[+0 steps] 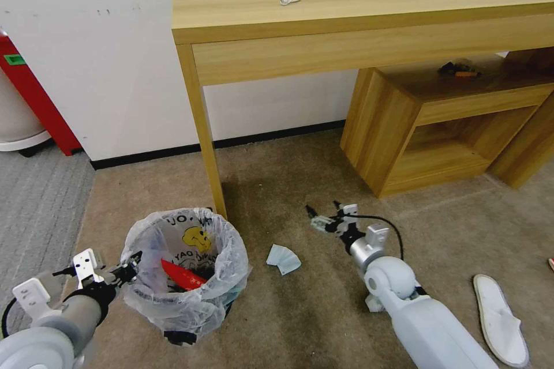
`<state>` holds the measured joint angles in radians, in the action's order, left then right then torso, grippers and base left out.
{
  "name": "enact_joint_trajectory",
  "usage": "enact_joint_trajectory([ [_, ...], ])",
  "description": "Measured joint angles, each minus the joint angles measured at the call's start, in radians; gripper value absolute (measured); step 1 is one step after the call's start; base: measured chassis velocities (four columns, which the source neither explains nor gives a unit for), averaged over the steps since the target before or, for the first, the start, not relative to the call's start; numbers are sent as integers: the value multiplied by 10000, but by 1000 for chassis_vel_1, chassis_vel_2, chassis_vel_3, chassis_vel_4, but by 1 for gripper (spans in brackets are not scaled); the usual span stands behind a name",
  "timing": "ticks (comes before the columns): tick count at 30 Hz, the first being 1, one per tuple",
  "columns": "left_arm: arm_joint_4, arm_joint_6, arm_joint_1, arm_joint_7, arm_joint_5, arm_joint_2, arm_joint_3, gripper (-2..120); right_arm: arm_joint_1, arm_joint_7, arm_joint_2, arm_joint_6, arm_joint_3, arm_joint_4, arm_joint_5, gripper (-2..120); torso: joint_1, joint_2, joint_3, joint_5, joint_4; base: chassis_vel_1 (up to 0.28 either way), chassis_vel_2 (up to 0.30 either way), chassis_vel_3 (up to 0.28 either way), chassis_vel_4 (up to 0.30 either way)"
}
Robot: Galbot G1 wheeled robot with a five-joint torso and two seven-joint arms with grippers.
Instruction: Pick up the trash bin and place the garbage on the floor into it.
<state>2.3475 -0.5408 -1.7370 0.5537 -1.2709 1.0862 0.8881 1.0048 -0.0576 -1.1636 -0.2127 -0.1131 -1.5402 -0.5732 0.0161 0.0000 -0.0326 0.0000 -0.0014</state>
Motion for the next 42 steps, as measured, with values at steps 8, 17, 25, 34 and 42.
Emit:
enact_joint_trajectory([
  [8, -35, 2, 108, -5, -46, 95, 1, 3, -497, -891, -359, -858, 454, 1052, 615, 100, 0, 0, 0, 0, 1, 0, 0, 0, 0],
  [17, 51, -1, 21, -23, -52, 137, 35, 3, -775, -1988, -912, -710, 550, 2200, 2200, 100, 1, 0, 1, 0, 1, 0, 0, 0, 0],
  [25, 105, -14, -18, -31, -42, 176, 22, 3, -849, -2357, -1104, -325, 494, 2705, 3028, 100, 0, 0, 1, 0, 0, 0, 0, 0, 0],
  [34, 104, -39, -45, -77, 22, 235, -82, 3, -860, -2241, -1262, 61, 568, 3279, 3929, 100, 0, 0, 1, 0, 0, 0, 0, 0, 0],
  [42, 117, -54, -69, -152, 120, 240, -136, 3, -1018, -2052, -1694, 209, 574, 4078, 4347, 100, 1, 0, 1, 0, 1, 0, 0, 0, 0],
])
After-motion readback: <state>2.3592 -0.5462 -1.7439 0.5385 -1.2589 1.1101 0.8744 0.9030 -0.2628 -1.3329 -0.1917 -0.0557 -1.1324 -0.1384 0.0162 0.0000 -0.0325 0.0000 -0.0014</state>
